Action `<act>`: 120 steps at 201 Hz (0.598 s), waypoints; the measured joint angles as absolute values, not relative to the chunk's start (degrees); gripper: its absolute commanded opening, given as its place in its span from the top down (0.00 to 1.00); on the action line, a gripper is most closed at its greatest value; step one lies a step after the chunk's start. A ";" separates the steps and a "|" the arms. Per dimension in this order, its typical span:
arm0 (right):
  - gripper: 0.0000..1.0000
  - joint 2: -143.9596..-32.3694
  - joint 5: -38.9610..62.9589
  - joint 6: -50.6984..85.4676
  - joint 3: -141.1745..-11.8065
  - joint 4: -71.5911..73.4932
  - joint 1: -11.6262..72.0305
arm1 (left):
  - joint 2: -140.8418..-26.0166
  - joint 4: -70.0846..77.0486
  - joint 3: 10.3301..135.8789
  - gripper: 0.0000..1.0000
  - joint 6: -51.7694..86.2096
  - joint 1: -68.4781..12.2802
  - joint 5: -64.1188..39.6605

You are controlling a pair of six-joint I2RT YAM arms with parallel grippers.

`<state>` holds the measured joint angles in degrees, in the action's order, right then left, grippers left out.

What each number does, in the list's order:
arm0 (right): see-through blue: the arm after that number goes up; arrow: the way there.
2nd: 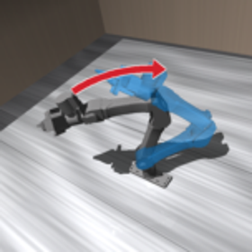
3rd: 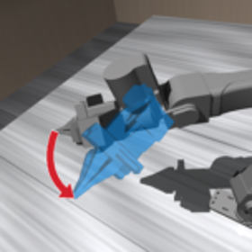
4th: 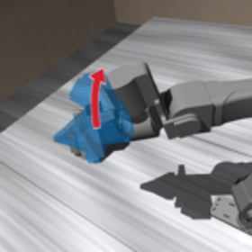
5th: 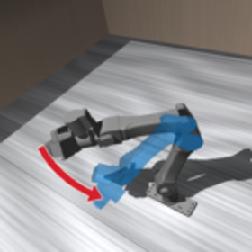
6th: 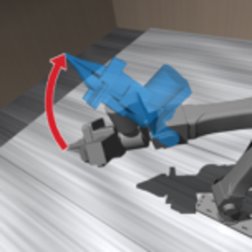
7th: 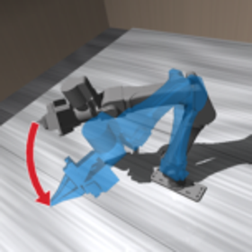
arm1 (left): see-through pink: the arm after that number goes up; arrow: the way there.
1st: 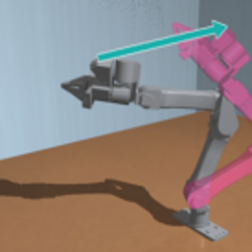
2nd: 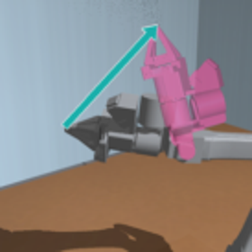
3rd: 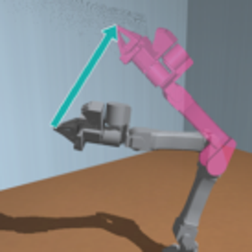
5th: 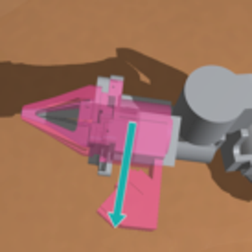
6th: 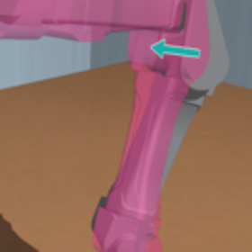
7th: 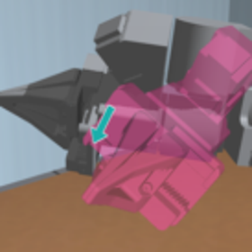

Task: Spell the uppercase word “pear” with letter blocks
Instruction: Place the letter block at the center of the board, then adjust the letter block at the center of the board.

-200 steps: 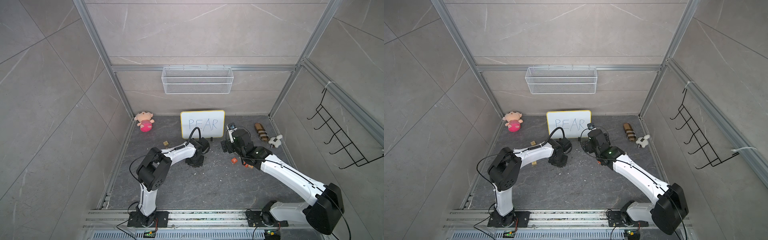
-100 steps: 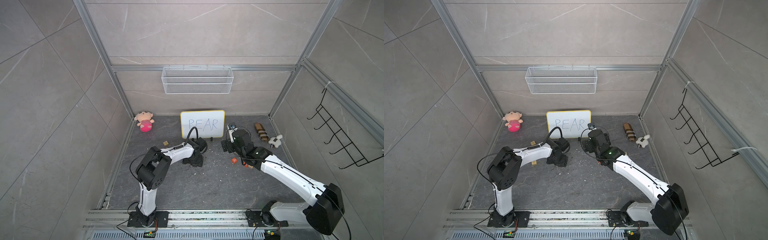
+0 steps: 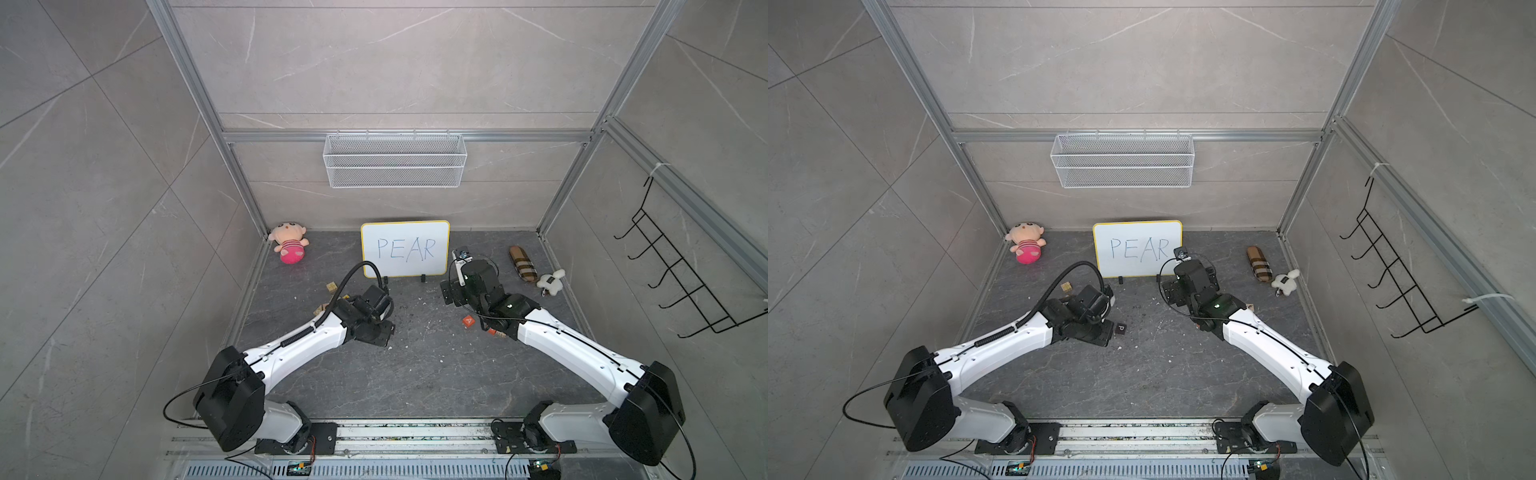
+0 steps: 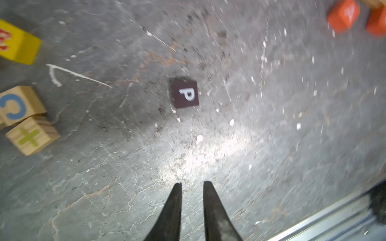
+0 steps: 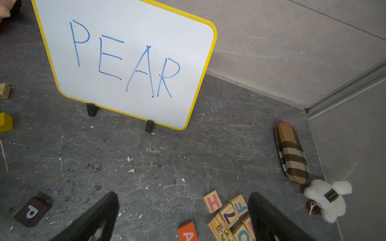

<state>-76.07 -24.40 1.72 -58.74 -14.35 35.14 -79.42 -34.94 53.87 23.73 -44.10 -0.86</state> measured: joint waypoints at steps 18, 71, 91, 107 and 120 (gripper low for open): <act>0.01 -76.53 -24.21 1.91 -58.70 -13.85 35.14 | -79.13 -30.11 47.92 1.00 23.59 -44.36 -3.42; 0.01 -76.53 -24.23 1.91 -58.04 -12.99 35.14 | -86.39 -18.98 45.17 1.00 23.38 -44.97 -3.49; 0.01 -76.49 -24.23 1.91 -57.95 -12.99 35.14 | -90.17 -15.94 47.35 1.00 23.31 -46.19 -1.98; 0.01 -76.27 -24.25 1.89 -57.91 -12.97 35.14 | -92.29 -14.98 49.10 1.00 23.33 -46.85 -0.34; 0.01 -75.75 -24.23 1.89 -57.67 -12.93 35.14 | -93.36 -14.76 50.22 1.00 23.33 -47.11 0.95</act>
